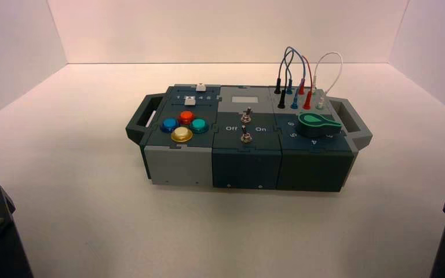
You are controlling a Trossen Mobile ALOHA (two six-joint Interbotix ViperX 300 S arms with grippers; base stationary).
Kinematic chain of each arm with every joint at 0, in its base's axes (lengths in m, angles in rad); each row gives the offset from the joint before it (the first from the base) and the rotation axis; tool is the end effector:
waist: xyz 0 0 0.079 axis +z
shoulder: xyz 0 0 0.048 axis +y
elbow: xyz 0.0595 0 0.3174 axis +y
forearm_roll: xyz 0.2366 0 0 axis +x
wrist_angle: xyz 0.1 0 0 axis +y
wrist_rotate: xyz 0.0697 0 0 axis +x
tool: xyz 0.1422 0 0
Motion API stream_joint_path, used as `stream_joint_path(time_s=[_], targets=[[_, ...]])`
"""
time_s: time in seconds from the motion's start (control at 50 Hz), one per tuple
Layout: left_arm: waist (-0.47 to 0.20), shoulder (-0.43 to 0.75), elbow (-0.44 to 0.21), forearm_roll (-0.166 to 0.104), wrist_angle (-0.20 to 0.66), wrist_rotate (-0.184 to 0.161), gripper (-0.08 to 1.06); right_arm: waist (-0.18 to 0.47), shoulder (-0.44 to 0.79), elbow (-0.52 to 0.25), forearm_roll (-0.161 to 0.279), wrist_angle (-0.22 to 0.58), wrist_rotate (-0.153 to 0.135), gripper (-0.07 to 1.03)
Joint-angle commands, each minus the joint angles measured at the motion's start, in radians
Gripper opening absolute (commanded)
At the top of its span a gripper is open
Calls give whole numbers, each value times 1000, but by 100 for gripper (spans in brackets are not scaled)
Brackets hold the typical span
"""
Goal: Push the green button with the left gripper.
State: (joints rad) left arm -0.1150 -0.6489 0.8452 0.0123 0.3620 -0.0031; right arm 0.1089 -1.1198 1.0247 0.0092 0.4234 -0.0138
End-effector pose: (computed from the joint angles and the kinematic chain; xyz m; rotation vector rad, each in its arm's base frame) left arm 0.3632 -0.0410 0.2379 0.0415 0.5571 -0.1101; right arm 0.2742 0.0308 0.2825 -0.0226 0.3277 0.1126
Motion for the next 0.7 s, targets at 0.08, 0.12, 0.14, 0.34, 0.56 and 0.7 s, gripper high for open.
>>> stream_joint_path(time_s=[0.08, 0.12, 0.14, 0.34, 0.56, 0.7], targets=[[-84, 14, -38, 0, 52, 20, -3, 25, 37, -25, 9, 17, -2, -2], [-100, 21, -38, 0, 61, 23, -3, 40, 44, -23, 11, 23, -2, -2], [-107, 26, -38, 0, 64, 25, -3, 46, 46, -23, 12, 28, -2, -2], [-172, 60, -38, 2, 101, 26, -3, 129, 69, -17, 31, 63, -2, -2], [-253, 115, -40, 2, 138, 26, -3, 242, 100, -14, 32, 77, -2, -2], [-333, 152, -46, 0, 161, 20, -3, 305, 132, -15, 35, 78, -2, -2]])
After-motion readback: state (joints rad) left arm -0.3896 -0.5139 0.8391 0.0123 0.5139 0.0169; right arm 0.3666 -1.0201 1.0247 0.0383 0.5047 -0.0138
